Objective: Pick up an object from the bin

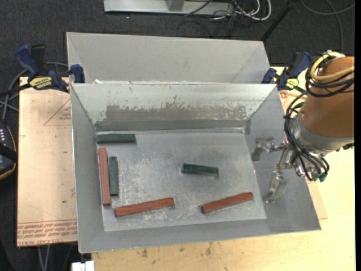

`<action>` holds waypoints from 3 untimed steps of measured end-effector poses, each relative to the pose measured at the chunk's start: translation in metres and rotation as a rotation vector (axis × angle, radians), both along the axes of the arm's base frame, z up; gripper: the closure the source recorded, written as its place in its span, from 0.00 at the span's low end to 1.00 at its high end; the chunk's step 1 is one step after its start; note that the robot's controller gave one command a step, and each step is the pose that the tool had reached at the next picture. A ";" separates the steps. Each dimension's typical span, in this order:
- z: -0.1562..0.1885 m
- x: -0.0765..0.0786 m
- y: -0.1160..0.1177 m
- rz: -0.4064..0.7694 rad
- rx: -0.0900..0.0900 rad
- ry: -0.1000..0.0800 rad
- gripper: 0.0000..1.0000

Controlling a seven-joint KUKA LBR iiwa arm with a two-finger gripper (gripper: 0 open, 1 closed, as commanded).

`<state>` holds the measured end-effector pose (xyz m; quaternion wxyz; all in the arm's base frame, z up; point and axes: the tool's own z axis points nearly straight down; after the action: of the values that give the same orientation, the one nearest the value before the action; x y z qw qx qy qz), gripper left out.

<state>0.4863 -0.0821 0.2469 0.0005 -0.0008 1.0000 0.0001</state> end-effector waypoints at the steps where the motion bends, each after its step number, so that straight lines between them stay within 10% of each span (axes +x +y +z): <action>1: 0.022 0.047 -0.030 0.049 -0.002 -0.008 0.00; 2: -0.118 0.052 0.009 0.182 0.004 0.007 0.00; 3: -0.180 0.013 0.031 0.248 0.002 0.001 0.00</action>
Offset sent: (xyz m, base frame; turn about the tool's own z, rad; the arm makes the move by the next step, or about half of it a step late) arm 0.0438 -0.0284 0.0204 -0.0521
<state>0.4990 -0.0509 0.0671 0.0000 -0.1246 0.9922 0.0013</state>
